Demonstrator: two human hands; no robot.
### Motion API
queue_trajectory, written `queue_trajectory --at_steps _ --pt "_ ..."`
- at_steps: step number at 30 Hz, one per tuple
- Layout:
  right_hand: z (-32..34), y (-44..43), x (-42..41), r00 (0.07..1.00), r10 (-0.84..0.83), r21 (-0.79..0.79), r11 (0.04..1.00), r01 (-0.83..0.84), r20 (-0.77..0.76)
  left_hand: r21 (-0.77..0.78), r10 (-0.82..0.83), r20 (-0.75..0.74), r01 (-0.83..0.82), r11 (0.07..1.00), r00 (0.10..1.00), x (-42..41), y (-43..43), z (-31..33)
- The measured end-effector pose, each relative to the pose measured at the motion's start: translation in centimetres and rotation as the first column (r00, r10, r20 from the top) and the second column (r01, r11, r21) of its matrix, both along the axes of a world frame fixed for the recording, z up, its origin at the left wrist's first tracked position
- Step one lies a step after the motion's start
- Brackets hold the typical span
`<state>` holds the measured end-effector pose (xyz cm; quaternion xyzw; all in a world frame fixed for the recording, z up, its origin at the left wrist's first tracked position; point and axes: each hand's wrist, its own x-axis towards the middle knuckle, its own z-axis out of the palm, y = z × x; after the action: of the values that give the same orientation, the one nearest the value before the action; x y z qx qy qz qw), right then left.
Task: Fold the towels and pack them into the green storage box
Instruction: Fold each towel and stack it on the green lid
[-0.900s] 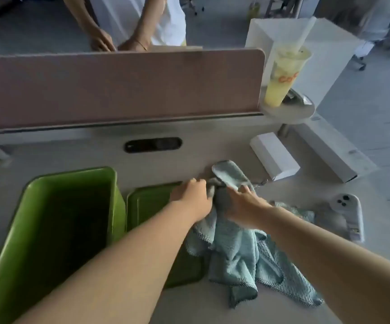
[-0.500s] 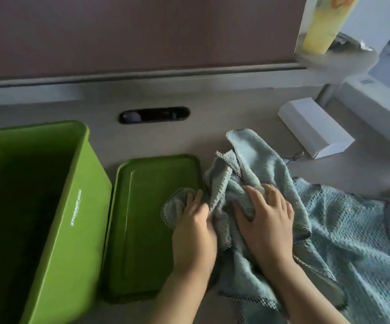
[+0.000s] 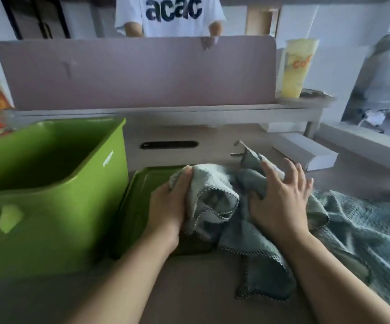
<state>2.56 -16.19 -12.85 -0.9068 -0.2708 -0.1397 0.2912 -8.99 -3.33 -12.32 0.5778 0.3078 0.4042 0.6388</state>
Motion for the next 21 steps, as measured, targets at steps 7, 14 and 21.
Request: queue_trajectory --at_steps 7,14,21 --pt "1.1 0.5 -4.6 0.766 0.639 0.136 0.767 -0.628 -0.065 -0.230 -0.261 0.297 0.334 0.914 0.919 -2.9 -1.0 1.3" --pt "0.6 1.1 -3.9 0.862 0.505 0.390 0.801 -0.454 -0.032 -0.256 -0.341 0.688 0.654 0.712 0.641 -3.9 0.9 1.4" --pt "1.2 0.9 -3.9 0.864 0.415 0.665 0.735 -0.135 -0.284 -0.105 -0.392 0.429 0.477 0.873 0.813 -2.9 1.4 0.7"
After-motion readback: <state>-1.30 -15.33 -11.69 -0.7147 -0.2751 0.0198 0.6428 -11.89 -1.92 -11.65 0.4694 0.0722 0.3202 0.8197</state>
